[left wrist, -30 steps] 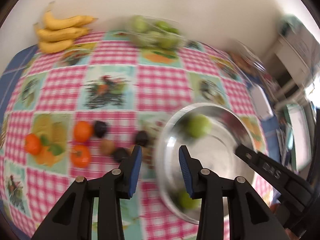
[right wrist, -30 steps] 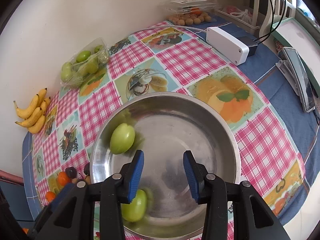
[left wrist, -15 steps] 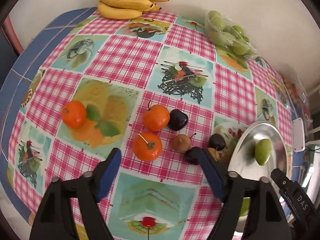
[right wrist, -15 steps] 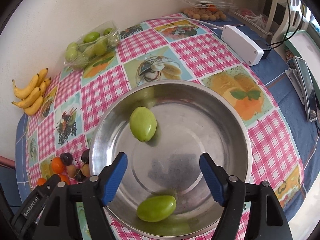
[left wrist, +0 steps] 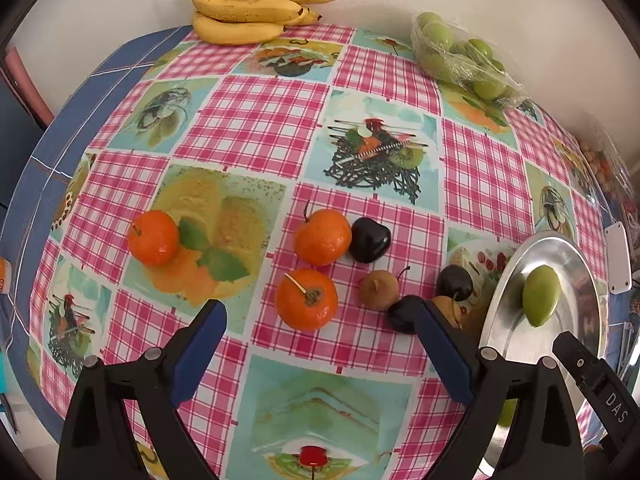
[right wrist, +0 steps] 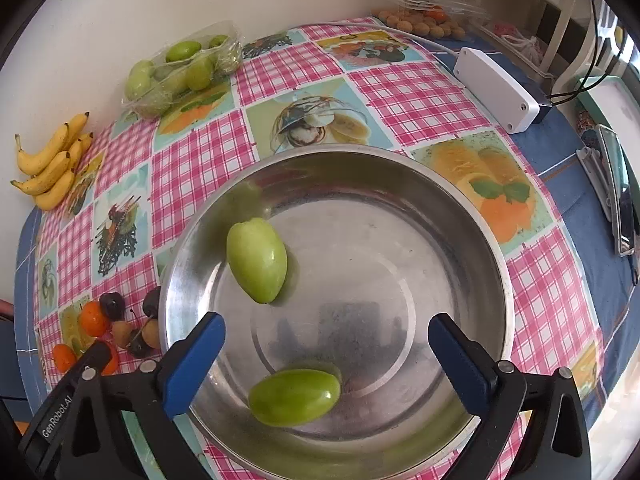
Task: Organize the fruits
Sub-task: 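Move the left gripper toward an orange while the right gripper approaches another orange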
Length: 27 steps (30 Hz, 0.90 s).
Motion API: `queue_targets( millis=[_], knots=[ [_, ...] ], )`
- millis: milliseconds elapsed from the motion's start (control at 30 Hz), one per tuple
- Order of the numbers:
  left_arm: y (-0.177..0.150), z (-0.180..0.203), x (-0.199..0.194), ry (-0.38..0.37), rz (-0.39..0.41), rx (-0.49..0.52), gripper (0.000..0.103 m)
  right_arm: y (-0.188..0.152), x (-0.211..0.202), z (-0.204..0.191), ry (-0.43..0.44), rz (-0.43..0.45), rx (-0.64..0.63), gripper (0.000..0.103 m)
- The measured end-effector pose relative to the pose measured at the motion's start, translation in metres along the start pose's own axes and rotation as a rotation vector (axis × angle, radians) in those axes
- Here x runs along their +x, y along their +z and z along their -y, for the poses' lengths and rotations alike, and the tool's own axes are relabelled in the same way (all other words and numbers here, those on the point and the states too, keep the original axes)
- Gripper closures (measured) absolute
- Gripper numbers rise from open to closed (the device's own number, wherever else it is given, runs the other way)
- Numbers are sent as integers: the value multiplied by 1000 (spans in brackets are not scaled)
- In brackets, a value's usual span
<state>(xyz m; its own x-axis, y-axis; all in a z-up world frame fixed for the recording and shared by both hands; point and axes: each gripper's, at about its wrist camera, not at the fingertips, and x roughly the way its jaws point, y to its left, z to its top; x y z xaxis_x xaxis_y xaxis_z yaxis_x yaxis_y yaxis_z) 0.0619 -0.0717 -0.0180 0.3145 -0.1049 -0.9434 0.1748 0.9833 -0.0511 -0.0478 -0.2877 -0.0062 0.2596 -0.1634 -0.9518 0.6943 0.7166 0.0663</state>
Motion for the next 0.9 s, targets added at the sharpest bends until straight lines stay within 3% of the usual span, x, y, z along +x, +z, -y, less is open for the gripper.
queue_targets(
  millis=[267, 633, 900],
  knots=[
    [-1, -1, 4, 21, -7, -6, 8, 2, 0, -3, 8, 11, -15, 0],
    [4, -9, -4, 11, 47, -9, 8, 3, -6, -11, 47, 50, -54, 0],
    [14, -51, -5, 10, 51, -149, 8, 2, -19, -22, 118, 131, -67, 0]
  ],
)
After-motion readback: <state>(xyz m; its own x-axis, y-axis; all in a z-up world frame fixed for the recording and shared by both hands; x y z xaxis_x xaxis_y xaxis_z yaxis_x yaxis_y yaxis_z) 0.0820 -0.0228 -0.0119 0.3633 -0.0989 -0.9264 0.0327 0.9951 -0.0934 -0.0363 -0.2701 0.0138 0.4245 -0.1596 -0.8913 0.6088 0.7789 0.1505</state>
